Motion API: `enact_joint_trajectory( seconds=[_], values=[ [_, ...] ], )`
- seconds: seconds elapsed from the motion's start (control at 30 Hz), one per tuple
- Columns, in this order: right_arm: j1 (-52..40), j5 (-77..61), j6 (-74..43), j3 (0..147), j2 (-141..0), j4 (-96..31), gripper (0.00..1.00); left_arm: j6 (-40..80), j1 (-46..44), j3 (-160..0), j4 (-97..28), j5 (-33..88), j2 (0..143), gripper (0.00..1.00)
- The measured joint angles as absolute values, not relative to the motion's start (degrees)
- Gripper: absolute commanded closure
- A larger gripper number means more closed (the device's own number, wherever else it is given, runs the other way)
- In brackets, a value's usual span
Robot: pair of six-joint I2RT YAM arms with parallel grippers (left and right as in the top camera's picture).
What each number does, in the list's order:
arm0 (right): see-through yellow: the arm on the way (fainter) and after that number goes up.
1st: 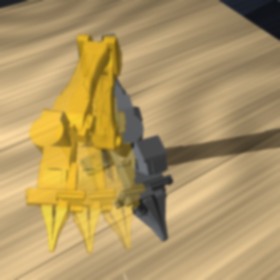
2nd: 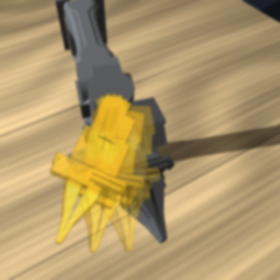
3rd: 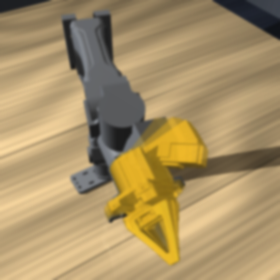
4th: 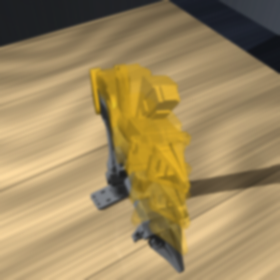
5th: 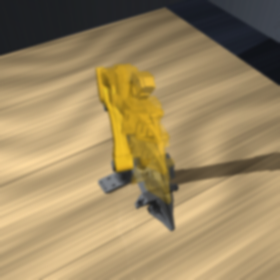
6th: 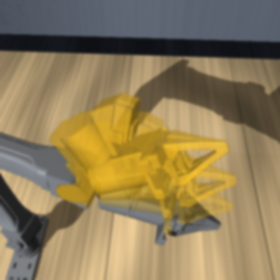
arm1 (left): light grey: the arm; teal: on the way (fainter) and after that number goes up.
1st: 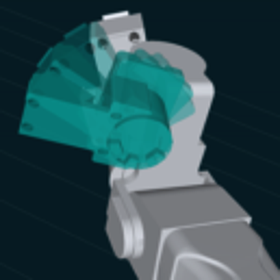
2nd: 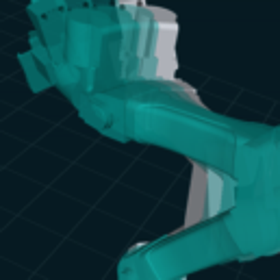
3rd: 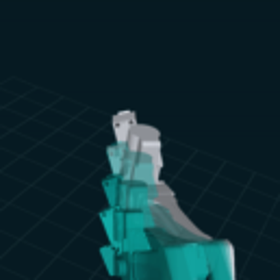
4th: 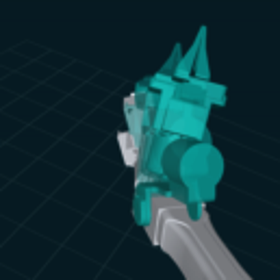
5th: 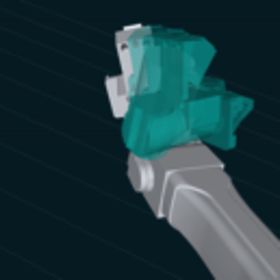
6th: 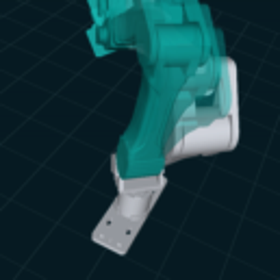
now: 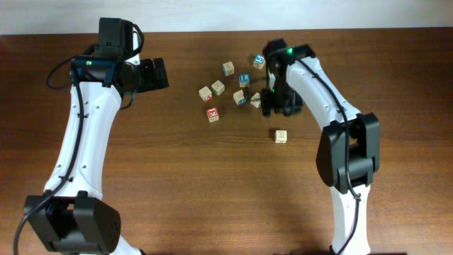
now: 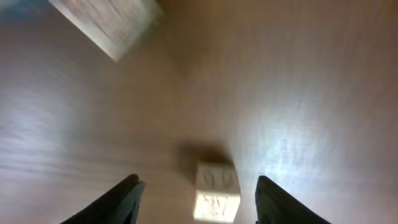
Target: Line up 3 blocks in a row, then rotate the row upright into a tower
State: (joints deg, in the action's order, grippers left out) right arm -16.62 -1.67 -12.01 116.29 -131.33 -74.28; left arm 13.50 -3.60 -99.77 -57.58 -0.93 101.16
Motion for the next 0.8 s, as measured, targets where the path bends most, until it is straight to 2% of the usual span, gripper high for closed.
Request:
enact_joint_trajectory(
  seconds=[0.3, 0.6, 0.67, 0.8],
  values=[
    [-16.9, -2.2, 2.3, 114.2, -131.3, -53.4, 0.23, 13.5, -3.6, -99.8, -57.6, -0.9, 101.2, 0.01],
    [-17.1, -3.7, 6.3, 109.1, -131.3, -46.6, 0.26, 13.5, -3.6, -99.7, -58.0, -0.9, 101.2, 0.01],
    [-17.1, -4.5, 6.4, 107.1, -131.3, -46.0, 0.30, 13.5, -3.6, -99.8, -58.0, -0.9, 101.2, 0.01],
    [-17.1, -5.3, 6.6, 105.4, -131.4, -44.7, 0.58, 13.5, -3.6, -99.8, -58.0, -0.9, 101.2, 0.01]
  ],
)
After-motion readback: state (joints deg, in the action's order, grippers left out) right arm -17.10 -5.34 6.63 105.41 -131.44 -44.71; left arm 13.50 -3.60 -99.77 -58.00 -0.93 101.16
